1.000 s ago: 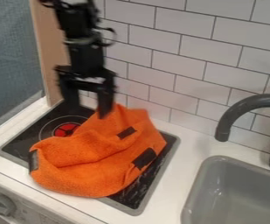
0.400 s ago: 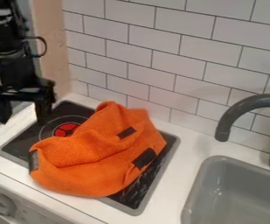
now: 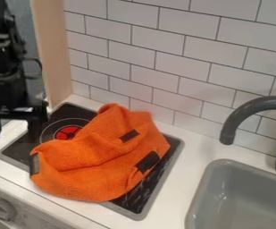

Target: Fold the cloth from bottom left to top right

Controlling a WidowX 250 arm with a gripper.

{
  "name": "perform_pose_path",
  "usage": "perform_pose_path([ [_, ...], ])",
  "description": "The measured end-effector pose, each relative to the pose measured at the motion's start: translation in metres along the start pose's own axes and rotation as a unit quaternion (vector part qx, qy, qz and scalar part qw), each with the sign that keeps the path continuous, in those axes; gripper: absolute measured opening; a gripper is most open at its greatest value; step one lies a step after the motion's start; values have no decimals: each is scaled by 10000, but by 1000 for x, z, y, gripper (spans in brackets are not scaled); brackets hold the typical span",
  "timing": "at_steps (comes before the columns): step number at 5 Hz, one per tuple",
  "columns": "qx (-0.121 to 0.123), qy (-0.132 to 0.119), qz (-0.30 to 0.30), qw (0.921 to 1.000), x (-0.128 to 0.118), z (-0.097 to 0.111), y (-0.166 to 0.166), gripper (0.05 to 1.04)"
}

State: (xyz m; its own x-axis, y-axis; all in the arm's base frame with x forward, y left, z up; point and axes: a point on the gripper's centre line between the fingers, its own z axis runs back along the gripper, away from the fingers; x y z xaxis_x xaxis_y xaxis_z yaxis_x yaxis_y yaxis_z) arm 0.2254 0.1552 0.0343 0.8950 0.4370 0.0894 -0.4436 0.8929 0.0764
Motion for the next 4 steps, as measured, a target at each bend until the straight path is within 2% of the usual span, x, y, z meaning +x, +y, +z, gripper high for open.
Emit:
perform_pose_path([
  [1, 135, 13, 104, 9999, 2, -18, 3, 999],
  [2, 151, 230, 184, 9995, -3, -36, 2, 999],
  [3, 48, 238, 284, 9993, 2, -43, -2, 999],
  [4, 135, 256, 297, 9991, 4, -52, -3, 999],
])
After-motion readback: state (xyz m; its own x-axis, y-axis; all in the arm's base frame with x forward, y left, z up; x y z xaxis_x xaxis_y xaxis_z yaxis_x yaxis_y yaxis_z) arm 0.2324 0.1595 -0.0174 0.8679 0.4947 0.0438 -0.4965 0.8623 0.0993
